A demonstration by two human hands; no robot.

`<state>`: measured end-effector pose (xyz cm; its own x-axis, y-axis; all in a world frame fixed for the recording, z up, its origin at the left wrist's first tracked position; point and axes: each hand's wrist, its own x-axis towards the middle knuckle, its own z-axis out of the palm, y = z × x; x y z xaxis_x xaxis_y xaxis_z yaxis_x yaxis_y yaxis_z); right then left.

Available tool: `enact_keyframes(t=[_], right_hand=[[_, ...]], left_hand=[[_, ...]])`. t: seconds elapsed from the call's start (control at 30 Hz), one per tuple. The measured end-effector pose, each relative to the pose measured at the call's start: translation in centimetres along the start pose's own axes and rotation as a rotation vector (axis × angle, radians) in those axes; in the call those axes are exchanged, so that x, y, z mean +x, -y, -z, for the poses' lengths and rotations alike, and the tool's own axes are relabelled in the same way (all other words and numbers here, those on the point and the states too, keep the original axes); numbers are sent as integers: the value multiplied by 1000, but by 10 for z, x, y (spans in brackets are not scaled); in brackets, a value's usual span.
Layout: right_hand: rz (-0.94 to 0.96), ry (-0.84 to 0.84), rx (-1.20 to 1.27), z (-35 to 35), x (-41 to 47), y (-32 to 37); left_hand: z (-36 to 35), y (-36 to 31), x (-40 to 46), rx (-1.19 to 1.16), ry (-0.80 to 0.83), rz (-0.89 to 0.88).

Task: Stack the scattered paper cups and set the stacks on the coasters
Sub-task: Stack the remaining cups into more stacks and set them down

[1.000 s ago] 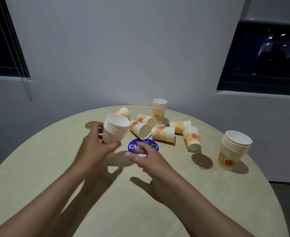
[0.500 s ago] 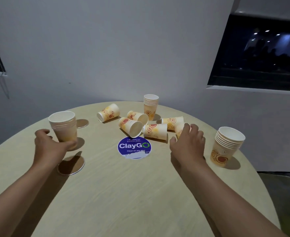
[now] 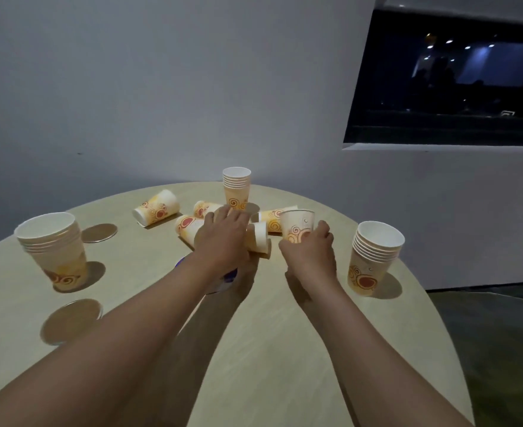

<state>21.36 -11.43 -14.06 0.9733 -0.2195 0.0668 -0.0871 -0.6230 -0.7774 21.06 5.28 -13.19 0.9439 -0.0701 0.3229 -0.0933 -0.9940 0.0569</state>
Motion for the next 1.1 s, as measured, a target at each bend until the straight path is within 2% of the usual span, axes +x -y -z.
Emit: enact_keyframes(t=[0.13, 0.23, 0.33, 0.43, 0.53, 0.6, 0.73, 0.83, 0.97, 1.1], right_hand=[[-66, 94, 270, 1, 3, 1], [-58, 61, 404, -2, 6, -1], [-57, 15, 525, -1, 7, 2], [-69, 265, 553, -4, 0, 13], [0, 512, 518, -9, -17, 25], [31, 540, 537, -13, -26, 32], [-98, 455, 727, -38, -29, 43], [-37, 347, 479, -70, -36, 50], [183, 261, -56, -116, -35, 61], [185, 206, -185, -146, -28, 69]], left_hand=[[-23, -14, 24, 87, 96, -35], [-24, -17, 16, 29, -18, -57], [-18, -20, -4, -184, -154, 32], [-6, -23, -26, -422, -201, 156], [7, -16, -46, -732, -227, 314], [17, -5, -63, -858, -279, 384], [26, 33, -105, -924, -388, 515], [22, 61, -130, -915, -396, 582], [12, 82, -144, -915, -441, 645], [7, 93, -146, -896, -517, 687]])
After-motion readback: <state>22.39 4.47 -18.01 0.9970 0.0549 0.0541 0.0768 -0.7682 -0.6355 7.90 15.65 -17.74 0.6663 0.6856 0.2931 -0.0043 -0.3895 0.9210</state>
